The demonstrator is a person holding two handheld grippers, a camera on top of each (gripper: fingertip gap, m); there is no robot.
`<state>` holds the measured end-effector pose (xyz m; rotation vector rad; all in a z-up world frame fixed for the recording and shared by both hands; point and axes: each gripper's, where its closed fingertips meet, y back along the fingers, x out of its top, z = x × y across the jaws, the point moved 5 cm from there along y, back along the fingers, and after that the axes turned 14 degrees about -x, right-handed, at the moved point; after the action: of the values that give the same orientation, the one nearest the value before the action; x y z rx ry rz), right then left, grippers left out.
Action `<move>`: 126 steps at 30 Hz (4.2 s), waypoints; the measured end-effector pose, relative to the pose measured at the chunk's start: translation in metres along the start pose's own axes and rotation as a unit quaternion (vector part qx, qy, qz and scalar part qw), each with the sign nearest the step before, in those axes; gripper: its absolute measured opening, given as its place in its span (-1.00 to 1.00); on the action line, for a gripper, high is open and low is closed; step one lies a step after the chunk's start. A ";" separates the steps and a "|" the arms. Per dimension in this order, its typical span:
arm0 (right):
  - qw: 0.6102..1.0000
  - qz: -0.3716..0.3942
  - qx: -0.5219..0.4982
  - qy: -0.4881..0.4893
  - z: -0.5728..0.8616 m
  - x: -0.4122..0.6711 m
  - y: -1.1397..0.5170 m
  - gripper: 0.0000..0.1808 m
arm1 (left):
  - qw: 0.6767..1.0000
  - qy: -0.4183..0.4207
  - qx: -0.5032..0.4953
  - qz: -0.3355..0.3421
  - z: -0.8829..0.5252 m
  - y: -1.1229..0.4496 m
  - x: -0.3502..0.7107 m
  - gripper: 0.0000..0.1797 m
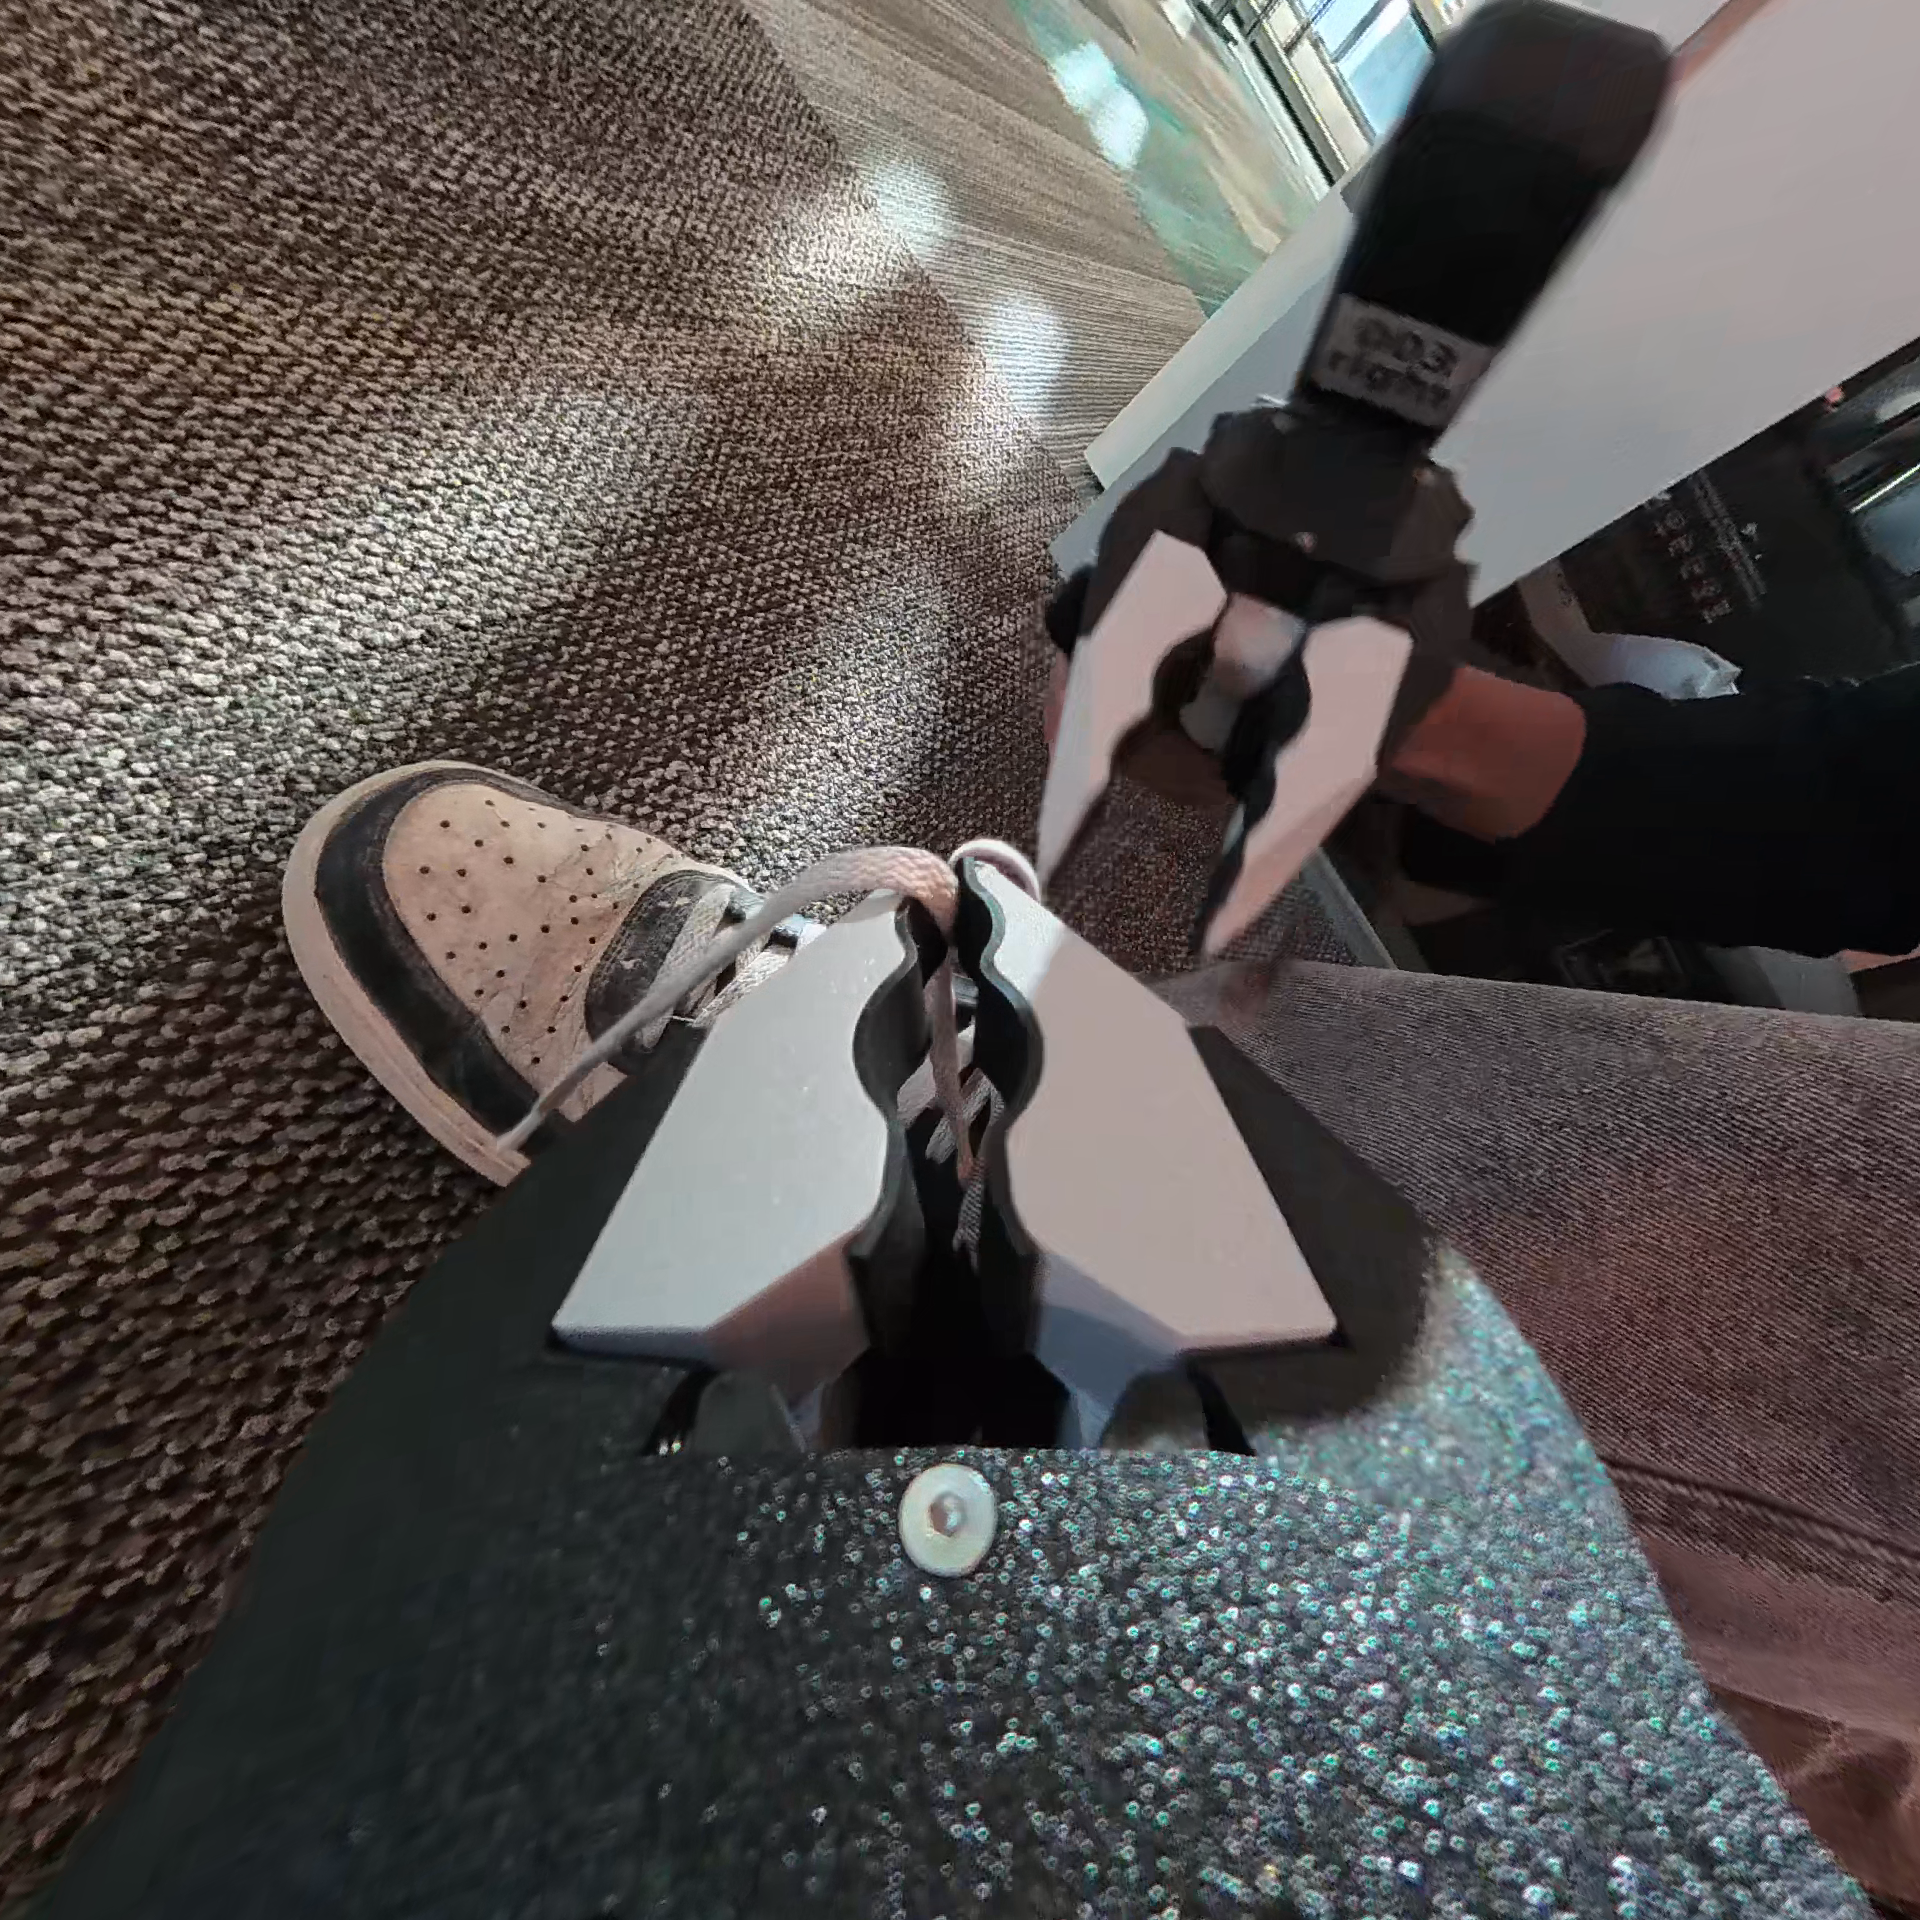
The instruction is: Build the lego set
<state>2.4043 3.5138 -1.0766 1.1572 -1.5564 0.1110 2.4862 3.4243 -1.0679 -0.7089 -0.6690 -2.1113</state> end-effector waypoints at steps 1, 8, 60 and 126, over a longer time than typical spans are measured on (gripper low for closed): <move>0.999 0.023 0.005 -0.040 0.011 0.003 0.006 -0.60 | 1.000 -0.001 -0.001 0.002 0.001 0.000 0.000 -1.00; 0.977 0.006 0.132 -0.166 0.022 -0.006 -0.026 -0.45 | 1.000 -0.004 -0.009 0.002 0.001 -0.002 0.002 -1.00; 0.989 0.066 0.133 0.003 0.025 -0.026 -0.043 -0.99 | 1.000 0.001 -0.019 0.009 0.015 -0.001 -0.003 -1.00; 0.935 0.066 0.041 -0.347 -0.061 -0.057 0.003 -0.77 | 0.853 0.410 -0.065 0.316 0.107 -0.010 -0.118 -0.65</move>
<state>2.4376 3.5870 -1.0983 1.2251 -2.2711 -0.1680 2.5674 3.5612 -1.0746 -0.0137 0.1785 -1.6040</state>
